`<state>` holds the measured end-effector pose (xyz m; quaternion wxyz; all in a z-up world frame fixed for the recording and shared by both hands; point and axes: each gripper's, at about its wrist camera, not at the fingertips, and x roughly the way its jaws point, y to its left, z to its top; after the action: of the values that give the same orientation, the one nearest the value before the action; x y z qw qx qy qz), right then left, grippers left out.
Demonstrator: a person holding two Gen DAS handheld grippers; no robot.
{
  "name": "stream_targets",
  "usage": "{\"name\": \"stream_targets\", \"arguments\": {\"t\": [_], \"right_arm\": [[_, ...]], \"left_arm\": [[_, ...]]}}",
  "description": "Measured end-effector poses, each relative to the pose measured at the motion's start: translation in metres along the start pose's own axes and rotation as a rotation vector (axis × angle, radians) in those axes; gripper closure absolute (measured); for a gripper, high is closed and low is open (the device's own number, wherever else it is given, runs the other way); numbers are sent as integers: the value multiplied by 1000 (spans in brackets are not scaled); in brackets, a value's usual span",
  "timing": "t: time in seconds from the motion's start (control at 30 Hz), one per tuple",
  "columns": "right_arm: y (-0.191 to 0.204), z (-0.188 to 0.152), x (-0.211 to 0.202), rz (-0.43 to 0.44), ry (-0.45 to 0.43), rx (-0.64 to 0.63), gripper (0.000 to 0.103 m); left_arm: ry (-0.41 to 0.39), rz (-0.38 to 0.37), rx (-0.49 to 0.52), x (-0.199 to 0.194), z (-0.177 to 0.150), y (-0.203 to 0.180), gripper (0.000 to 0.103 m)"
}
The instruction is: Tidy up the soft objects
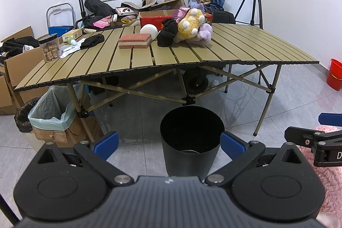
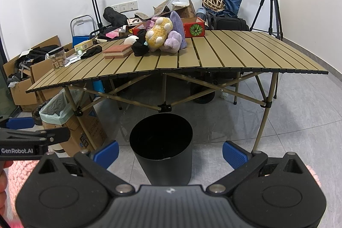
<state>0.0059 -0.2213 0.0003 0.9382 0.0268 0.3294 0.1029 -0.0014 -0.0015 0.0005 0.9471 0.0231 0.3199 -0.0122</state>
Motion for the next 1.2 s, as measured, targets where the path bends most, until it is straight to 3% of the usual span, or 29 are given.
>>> {"name": "stream_targets", "arguments": {"t": [1.2], "right_arm": [[1, 0, -1, 1, -3, -1, 0]], "left_arm": [[-3, 1, 3, -2, 5, 2, 0]]}}
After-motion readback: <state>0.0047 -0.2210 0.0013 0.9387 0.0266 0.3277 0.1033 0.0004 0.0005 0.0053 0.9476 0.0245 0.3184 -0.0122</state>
